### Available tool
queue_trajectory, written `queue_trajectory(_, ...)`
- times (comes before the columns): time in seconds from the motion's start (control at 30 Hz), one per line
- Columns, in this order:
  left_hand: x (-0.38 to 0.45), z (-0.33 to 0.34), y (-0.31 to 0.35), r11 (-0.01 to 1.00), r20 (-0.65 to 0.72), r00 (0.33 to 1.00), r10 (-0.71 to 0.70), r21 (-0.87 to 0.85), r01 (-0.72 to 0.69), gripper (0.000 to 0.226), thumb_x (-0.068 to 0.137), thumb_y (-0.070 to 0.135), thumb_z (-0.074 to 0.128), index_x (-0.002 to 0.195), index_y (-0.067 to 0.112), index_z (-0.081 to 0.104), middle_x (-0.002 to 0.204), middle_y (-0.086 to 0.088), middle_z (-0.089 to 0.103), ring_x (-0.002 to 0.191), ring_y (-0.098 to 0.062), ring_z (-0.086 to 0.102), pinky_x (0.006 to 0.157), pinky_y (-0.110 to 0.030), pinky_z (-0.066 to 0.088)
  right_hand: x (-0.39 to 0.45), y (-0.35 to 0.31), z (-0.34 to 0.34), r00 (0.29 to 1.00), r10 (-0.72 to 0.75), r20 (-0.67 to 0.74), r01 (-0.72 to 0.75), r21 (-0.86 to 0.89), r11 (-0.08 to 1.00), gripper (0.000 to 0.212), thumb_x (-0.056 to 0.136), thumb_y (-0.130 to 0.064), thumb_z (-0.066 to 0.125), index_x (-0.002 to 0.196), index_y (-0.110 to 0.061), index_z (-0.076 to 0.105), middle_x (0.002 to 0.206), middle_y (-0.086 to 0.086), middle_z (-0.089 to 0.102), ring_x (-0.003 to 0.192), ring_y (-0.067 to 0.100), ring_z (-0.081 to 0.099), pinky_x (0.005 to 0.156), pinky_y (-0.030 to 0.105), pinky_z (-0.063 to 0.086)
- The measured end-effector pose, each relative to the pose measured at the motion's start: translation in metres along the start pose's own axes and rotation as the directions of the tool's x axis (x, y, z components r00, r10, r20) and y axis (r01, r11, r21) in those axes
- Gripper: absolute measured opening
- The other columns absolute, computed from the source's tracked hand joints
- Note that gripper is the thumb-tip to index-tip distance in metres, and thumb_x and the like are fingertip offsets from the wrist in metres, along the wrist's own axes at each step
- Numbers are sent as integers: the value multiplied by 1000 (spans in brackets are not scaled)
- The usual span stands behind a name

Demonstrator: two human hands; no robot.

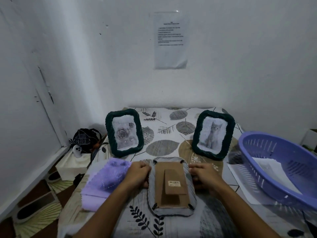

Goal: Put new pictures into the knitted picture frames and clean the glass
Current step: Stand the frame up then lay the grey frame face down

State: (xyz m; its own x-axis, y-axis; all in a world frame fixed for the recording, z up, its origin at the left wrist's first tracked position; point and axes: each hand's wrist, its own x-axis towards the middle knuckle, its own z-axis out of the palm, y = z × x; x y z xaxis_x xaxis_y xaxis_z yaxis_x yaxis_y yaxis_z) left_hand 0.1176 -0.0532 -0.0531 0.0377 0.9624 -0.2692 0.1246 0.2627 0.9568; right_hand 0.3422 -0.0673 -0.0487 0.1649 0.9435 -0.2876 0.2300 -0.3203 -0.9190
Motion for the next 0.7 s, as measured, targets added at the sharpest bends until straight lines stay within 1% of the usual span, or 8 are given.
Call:
queue_trajectory(0.07,7,-1,-3,998,1,1000,17,65,-17,27,95,5,44,70,6,56,56,-5,50,45,-14,47,43,-26,40,4,1,2,999,-34,-17,33,-75,997,19,93,-8,55,108,-10,67,81,20,69,64,25,58,57,32,50)
queue_trajectory(0.13,14,0,-5,989,-14,1000,25,148,-23,30,93,8,48,64,8,55,52,-4,49,44,-15,47,45,-28,40,9,2,4,995,-97,-28,90,-189,978,14,91,-10,57,97,-13,69,76,11,68,65,22,60,61,32,52)
queue_trajectory(0.23,26,1,-6,934,-93,993,67,356,-30,32,91,20,56,67,-1,62,49,-7,57,44,-23,54,45,-29,46,16,3,5,983,-180,-28,156,-383,911,11,90,-16,60,90,-16,72,81,-1,67,76,17,64,76,36,55)
queue_trajectory(0.3,34,0,-4,874,-125,982,141,481,-64,30,87,27,60,72,2,69,57,-9,66,52,-27,64,50,-32,54,23,5,6,981,-189,-32,156,-441,884,12,89,-18,61,84,-15,71,78,0,68,73,16,64,75,37,56)
queue_trajectory(0.37,43,0,-5,824,-156,960,234,556,-111,26,84,30,64,72,8,72,62,-6,68,60,-24,67,59,-37,58,31,8,7,975,-217,-55,169,-455,874,17,88,-18,63,74,-13,71,70,2,68,68,18,64,73,41,57)
queue_trajectory(0.43,48,2,-5,796,-185,944,274,594,-115,25,83,33,67,70,13,73,63,0,68,64,-17,65,64,-34,57,39,8,8,961,-262,-93,198,-434,879,19,86,-22,66,70,-14,71,67,1,68,67,18,65,71,43,57)
queue_trajectory(0.53,56,6,-7,822,-213,941,263,560,-103,29,78,40,73,63,14,71,57,2,66,61,-17,65,61,-35,57,48,7,16,954,-279,-110,208,-428,879,14,83,-28,68,75,-18,73,72,-3,70,72,18,65,73,41,56)
queue_trajectory(0.7,60,10,-7,783,-197,933,301,609,-124,32,73,46,76,66,16,72,61,5,68,64,-9,64,63,-29,54,58,9,21,961,-252,-111,168,-487,857,25,82,-43,67,75,-19,70,72,-3,67,73,17,63,71,36,54)
